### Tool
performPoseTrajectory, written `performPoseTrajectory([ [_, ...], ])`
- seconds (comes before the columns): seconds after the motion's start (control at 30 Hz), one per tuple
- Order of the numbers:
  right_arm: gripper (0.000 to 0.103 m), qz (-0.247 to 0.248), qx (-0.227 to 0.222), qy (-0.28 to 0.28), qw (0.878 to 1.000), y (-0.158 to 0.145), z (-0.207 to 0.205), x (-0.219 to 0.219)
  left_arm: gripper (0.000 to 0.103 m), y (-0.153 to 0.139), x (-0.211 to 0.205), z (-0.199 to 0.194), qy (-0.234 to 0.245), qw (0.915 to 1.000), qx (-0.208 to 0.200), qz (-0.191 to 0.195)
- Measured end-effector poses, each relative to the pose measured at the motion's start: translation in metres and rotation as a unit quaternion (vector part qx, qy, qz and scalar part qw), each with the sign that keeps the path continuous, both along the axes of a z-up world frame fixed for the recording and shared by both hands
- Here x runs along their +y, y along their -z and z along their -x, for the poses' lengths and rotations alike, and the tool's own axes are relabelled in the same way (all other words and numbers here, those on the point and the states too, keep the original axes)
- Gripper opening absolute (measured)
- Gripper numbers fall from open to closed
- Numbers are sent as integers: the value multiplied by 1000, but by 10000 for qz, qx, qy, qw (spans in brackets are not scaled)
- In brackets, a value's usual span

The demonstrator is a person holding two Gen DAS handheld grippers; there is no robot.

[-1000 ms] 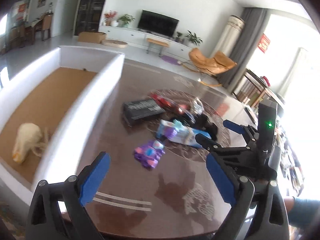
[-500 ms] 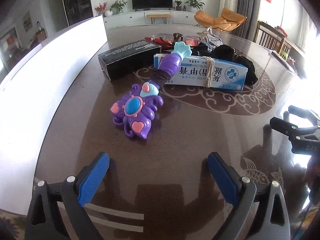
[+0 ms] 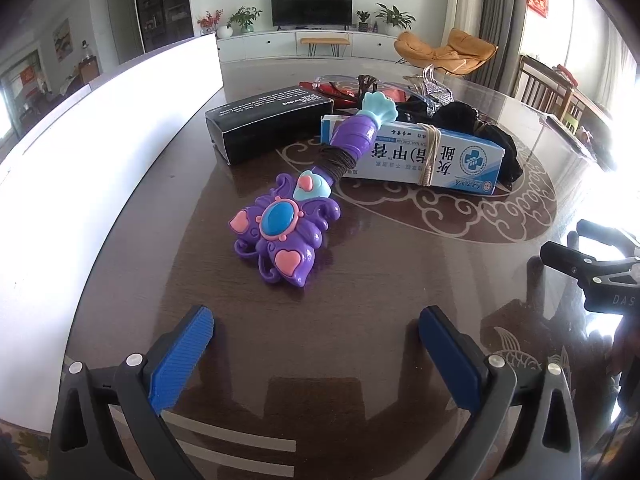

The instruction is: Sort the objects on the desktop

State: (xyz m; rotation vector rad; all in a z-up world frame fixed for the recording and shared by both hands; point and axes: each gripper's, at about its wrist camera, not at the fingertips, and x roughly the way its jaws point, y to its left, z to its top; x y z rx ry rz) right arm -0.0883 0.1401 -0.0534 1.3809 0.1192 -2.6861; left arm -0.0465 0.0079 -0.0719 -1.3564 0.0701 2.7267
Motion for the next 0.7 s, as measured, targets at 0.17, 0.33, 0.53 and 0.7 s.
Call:
performPoseTrajectory([
  [0.17, 103, 0, 1, 1, 10000, 0, 0, 0, 103, 0, 0, -3, 62, 10000, 76, 2],
  [0.33, 103, 0, 2, 2, 10000, 0, 0, 0, 103, 0, 0, -3, 147, 9999, 86, -11],
  [0.53, 103, 0, 2, 1, 10000, 0, 0, 0, 103, -2, 1, -6, 171, 9998, 102, 4],
  [0.7, 103, 0, 2, 1, 10000, 0, 0, 0, 103, -1, 1, -7, 202, 9997, 134, 7],
])
